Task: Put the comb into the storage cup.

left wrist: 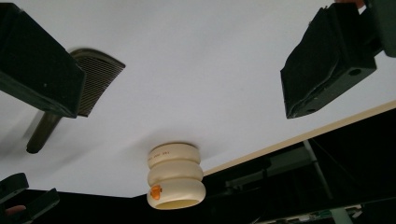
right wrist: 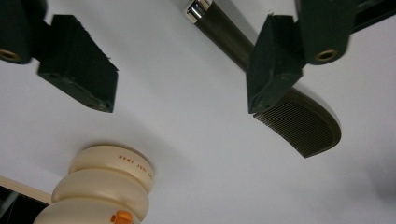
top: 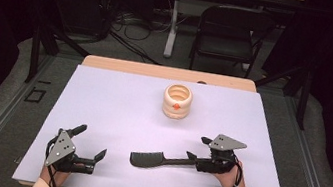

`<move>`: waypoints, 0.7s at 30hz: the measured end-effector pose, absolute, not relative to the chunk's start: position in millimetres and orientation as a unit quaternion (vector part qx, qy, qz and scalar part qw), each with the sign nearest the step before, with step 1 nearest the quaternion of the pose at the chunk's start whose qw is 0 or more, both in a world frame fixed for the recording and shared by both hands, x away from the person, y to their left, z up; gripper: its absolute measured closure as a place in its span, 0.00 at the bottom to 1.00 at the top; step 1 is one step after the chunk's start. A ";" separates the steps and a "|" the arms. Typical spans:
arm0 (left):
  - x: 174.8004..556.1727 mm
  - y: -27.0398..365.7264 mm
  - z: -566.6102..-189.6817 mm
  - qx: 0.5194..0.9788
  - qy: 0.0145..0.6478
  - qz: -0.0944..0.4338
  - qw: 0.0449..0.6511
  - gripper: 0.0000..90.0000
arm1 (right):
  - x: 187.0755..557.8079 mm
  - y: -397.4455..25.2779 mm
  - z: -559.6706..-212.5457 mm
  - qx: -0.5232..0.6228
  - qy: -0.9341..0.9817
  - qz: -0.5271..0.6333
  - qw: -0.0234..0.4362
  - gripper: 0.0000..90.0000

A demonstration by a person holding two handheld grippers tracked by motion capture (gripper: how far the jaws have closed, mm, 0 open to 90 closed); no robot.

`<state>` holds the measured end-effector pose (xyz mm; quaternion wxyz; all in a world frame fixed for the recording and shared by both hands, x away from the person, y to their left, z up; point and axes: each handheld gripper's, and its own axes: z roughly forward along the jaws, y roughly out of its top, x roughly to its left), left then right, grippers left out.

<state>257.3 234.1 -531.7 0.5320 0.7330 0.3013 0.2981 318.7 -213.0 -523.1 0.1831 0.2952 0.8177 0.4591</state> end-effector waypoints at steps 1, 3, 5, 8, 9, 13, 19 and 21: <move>257.2 234.0 -531.8 0.733 0.301 0.297 0.532 0.00 | 318.6 -213.3 -523.1 0.296 0.818 0.457 0.185 0.41; 257.2 233.9 -531.8 0.733 0.301 0.297 0.532 0.00 | 318.9 -214.1 -523.5 0.300 0.819 0.451 0.189 0.55; 257.2 233.8 -531.8 0.733 0.301 0.297 0.532 0.00 | 319.7 -214.7 -524.9 0.298 0.824 0.444 0.186 0.69; 257.2 233.9 -531.8 0.734 0.301 0.297 0.532 0.00 | 319.9 -213.2 -528.9 0.290 0.840 0.422 0.180 0.91; 257.2 233.9 -531.8 0.734 0.301 0.297 0.532 0.00 | 319.9 -213.2 -528.9 0.290 0.840 0.422 0.180 0.91; 257.3 233.8 -531.9 0.734 0.301 0.297 0.532 0.00 | 320.5 -212.6 -532.5 0.291 0.850 0.400 0.184 1.00; 257.6 233.5 -532.1 0.735 0.302 0.296 0.531 0.00 | 322.1 -211.2 -538.2 0.288 0.866 0.365 0.183 1.00; 257.6 233.5 -532.1 0.735 0.302 0.296 0.531 0.00 | 322.1 -210.4 -539.2 0.289 0.869 0.360 0.180 1.00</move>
